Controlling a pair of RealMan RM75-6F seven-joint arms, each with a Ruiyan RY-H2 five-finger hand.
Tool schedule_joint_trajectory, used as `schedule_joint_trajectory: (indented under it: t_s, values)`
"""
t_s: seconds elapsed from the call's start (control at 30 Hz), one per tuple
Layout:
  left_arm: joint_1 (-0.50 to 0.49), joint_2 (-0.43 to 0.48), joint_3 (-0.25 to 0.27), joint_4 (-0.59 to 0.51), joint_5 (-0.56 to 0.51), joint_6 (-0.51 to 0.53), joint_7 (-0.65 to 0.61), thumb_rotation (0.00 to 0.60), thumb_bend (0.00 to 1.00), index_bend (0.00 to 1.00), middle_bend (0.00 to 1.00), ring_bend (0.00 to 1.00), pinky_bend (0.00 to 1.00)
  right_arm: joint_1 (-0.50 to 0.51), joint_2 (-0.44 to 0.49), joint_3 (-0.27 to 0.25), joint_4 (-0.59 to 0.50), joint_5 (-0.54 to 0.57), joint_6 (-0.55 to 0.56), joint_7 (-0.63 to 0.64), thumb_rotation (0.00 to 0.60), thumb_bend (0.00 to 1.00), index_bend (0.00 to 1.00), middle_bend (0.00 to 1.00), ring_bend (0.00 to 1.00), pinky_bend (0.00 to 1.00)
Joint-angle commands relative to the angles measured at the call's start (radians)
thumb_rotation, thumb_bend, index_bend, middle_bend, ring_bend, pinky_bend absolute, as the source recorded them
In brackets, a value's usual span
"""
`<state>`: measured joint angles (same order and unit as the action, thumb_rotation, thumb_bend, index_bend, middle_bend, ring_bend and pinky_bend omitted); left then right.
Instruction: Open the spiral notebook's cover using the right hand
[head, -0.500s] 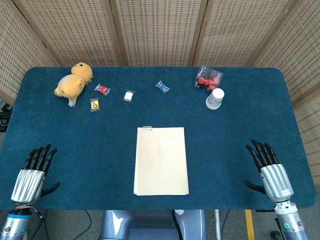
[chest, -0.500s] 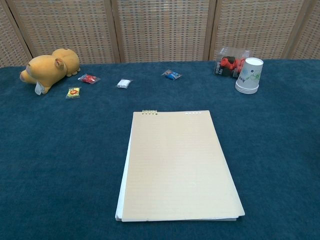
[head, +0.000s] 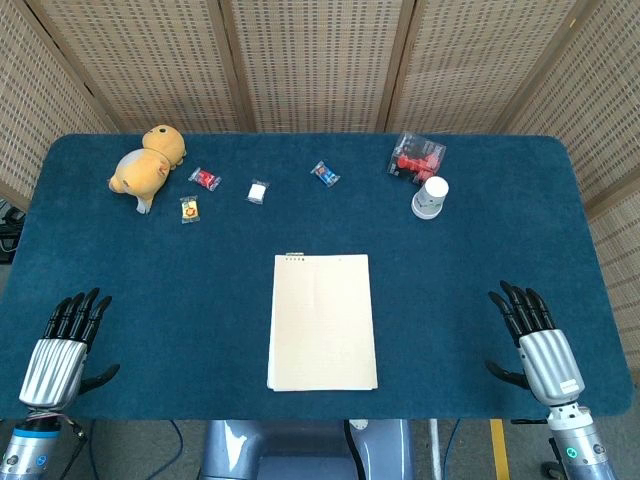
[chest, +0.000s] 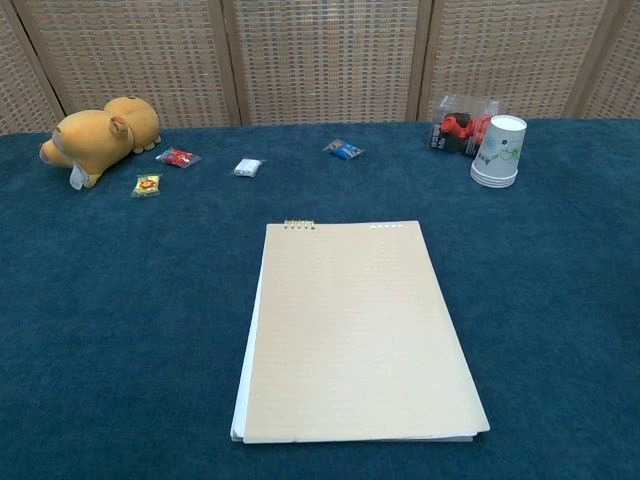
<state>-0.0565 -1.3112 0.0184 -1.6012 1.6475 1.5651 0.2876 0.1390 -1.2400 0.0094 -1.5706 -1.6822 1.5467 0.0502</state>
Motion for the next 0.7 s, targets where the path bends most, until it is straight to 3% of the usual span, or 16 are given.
schedule_joint_trajectory:
  t_s: [0.03, 0.7]
  values:
    - [-0.001, 0.000, 0.001, 0.000, -0.001, -0.003, -0.002, 0.600, 0.00, 0.00, 0.00, 0.00, 0.05, 0.001, 0.000, -0.001, -0.002, -0.003, 0.000, 0.003, 0.600, 0.07, 0.00, 0.00, 0.00, 0.00]
    - [0.003, 0.001, 0.003, -0.007, 0.009, 0.003, 0.003, 0.600, 0.00, 0.00, 0.00, 0.00, 0.05, 0.035, -0.040, -0.044, 0.014, -0.081, -0.053, 0.009, 0.600, 0.06, 0.00, 0.00, 0.00, 0.00]
